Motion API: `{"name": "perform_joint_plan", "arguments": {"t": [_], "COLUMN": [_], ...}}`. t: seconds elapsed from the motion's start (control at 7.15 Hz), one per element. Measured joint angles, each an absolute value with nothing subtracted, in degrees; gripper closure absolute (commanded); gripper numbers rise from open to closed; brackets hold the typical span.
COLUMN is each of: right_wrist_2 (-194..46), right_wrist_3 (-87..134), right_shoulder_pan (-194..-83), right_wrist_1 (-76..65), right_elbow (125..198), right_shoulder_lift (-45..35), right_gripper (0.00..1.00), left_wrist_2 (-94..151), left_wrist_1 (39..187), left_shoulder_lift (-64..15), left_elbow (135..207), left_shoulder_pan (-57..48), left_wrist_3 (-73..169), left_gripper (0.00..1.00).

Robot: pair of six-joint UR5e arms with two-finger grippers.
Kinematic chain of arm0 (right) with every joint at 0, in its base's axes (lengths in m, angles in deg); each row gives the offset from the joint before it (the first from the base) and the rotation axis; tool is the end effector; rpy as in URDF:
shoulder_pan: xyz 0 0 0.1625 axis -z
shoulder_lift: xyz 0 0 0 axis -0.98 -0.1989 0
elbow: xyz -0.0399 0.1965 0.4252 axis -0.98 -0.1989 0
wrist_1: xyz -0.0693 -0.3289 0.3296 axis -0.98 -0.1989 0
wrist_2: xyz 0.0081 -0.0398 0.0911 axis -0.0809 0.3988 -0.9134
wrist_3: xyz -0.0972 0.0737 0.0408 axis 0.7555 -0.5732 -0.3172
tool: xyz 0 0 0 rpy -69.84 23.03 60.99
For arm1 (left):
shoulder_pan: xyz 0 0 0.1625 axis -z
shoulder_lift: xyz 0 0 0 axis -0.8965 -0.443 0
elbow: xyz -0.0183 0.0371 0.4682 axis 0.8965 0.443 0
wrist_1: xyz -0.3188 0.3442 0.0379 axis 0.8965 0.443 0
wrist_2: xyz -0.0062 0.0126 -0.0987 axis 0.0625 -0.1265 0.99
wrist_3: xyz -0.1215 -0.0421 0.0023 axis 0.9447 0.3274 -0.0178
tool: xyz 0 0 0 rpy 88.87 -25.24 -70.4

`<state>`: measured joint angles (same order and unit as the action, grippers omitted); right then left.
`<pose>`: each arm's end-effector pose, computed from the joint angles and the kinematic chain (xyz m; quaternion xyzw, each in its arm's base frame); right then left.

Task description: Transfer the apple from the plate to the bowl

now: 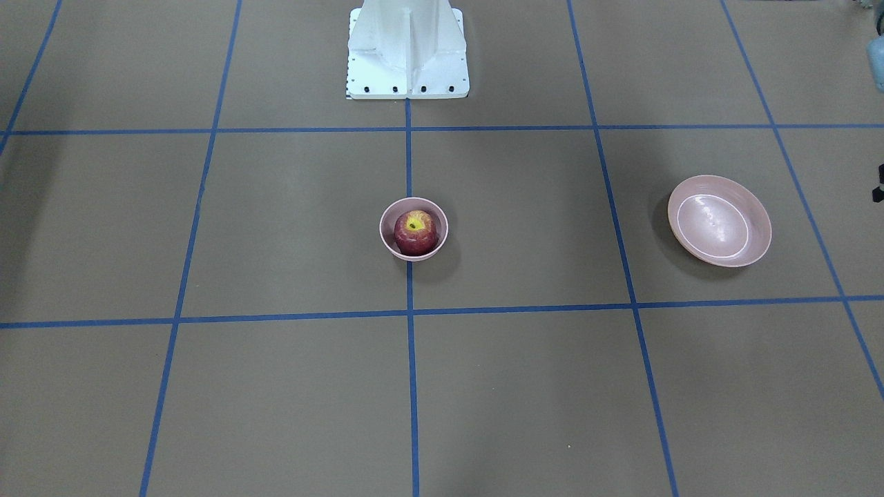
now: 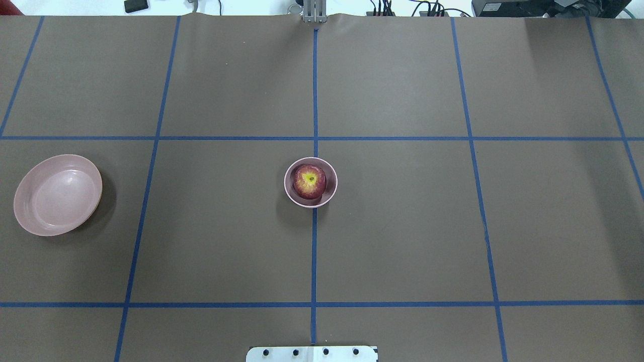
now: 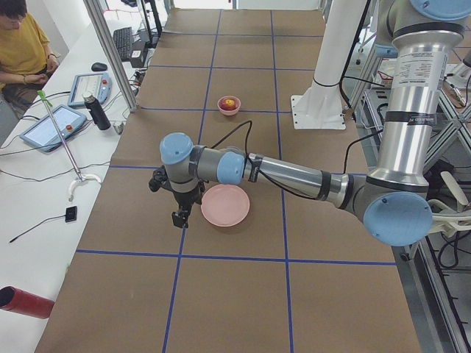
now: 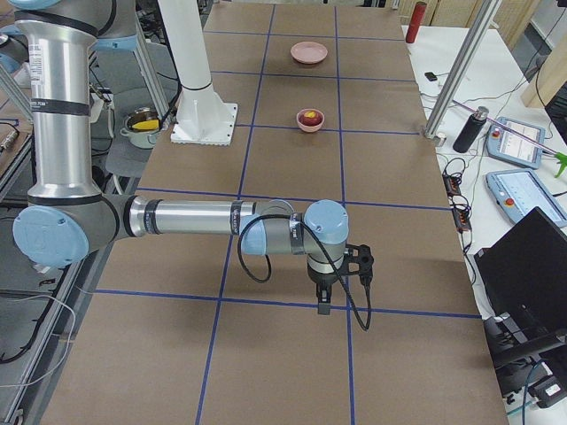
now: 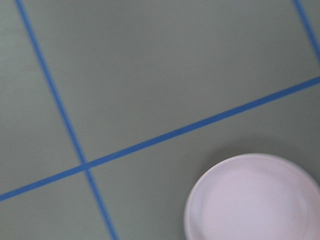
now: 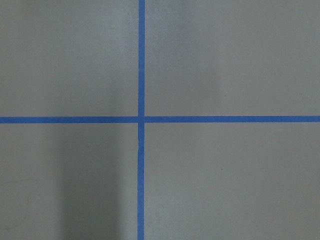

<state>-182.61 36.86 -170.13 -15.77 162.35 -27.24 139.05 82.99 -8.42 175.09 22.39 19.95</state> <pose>0.0634 -0.5416 0.7034 0.0388 -0.3536 0.0219 0.9343 -0.0079 -0.5832 0.6539 0.0668 0.3522 0.1542 0.9207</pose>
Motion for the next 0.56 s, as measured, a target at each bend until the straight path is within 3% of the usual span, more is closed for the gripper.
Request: {"name": "perform_joint_plan", "arguments": {"t": [0.56], "right_wrist_2": [-182.61], "right_wrist_3": [36.16], "right_shoulder_pan": [-170.03], "right_wrist_1": [-15.42], "right_elbow": [162.19], "right_shoulder_lift": [-27.21], "right_gripper": [0.0], "left_wrist_2": [136.77], "left_wrist_1": [87.36], "left_shoulder_lift": [-4.66], "left_elbow": [171.72], "left_shoulder_pan": [28.4], "left_wrist_3": [18.02], "left_gripper": [0.02]}}
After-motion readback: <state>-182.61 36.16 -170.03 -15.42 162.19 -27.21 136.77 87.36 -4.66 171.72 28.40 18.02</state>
